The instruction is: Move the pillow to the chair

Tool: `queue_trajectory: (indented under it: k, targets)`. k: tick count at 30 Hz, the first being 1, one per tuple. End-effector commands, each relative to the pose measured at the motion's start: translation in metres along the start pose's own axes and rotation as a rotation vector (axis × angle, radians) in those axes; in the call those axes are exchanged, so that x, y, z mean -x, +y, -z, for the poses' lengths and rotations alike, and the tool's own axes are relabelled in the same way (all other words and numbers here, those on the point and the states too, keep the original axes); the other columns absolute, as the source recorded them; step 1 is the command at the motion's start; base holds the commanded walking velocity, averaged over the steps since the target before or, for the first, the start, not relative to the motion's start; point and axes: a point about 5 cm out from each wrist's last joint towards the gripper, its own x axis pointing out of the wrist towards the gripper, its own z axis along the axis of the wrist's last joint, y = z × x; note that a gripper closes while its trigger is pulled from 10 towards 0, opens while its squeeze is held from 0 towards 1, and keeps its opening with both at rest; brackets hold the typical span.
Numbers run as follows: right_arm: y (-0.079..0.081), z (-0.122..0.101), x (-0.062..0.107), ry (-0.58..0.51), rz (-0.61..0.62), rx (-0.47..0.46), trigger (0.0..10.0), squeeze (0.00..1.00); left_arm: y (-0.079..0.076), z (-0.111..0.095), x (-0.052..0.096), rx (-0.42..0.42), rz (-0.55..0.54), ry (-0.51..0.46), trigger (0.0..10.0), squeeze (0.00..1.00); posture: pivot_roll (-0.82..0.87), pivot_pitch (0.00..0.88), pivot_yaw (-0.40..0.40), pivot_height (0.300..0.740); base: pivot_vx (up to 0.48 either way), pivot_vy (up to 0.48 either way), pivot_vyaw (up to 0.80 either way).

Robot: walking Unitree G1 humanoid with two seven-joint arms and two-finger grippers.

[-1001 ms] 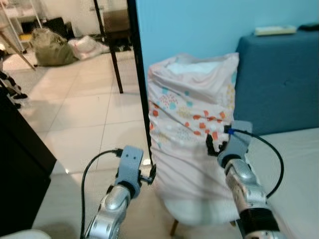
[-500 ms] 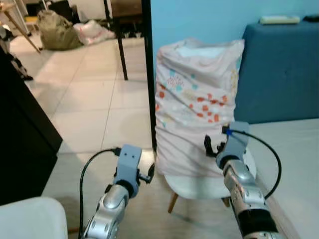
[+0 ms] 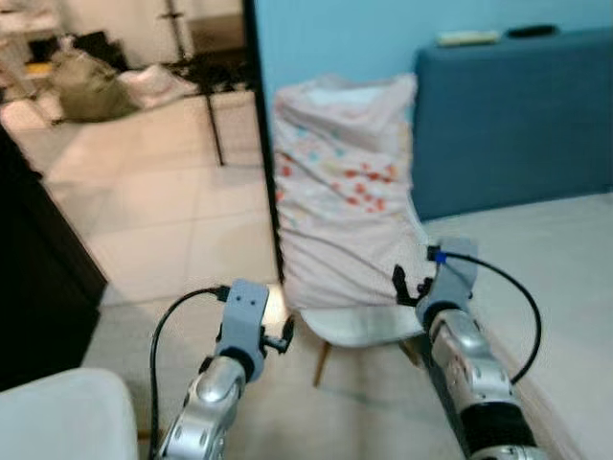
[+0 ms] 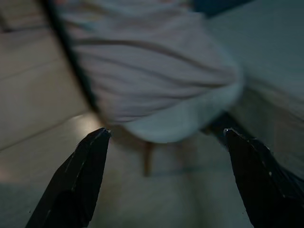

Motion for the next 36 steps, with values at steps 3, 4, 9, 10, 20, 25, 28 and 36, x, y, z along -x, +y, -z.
queue_trajectory:
  k: [3,4,9,10,20,25,28,36]
  targets:
    - [0.001,0.022,0.005,0.077,-0.006,0.004,10.0,0.00,0.004,0.006,0.002,-0.011,-0.011,0.019,10.0,0.00,-0.05,0.065,0.030,0.740,0.000,0.000,-0.74]
    - [0.001,0.027,0.007,0.092,-0.021,0.019,10.0,0.00,0.006,0.009,0.003,-0.015,-0.015,0.028,10.0,0.00,-0.05,0.065,0.030,0.740,0.000,0.000,-0.74]
    - [0.006,0.052,0.027,0.138,-0.125,0.048,10.0,0.00,0.018,0.032,0.017,-0.041,-0.038,0.096,10.0,0.00,-0.06,0.074,0.026,0.740,0.000,0.000,-0.74]
    - [0.007,0.054,0.030,0.143,-0.138,0.056,10.0,0.00,0.020,0.036,0.020,-0.044,-0.040,0.108,10.0,0.00,-0.06,0.074,0.026,0.740,0.000,0.000,-0.74]
    - [-0.001,0.076,0.077,0.156,-0.250,0.220,10.0,0.00,0.029,0.072,0.056,0.006,-0.097,0.225,10.0,0.00,-0.07,0.094,0.028,0.740,0.000,0.000,-0.74]
    - [-0.006,0.086,0.097,0.183,-0.259,0.251,10.0,0.00,0.034,0.085,0.072,0.086,-0.146,0.275,10.0,0.00,-0.07,0.102,0.027,0.740,0.000,0.000,-0.73]
    - [-0.008,0.086,0.101,0.191,-0.249,0.240,10.0,0.00,0.036,0.088,0.075,0.100,-0.161,0.281,10.0,0.00,-0.07,0.107,0.023,0.740,0.000,0.000,-0.70]
    - [-0.011,0.094,0.111,0.233,-0.243,0.151,10.0,0.00,0.034,0.087,0.079,0.096,-0.166,0.278,10.0,0.00,-0.06,0.118,0.025,0.740,0.000,0.000,-0.70]
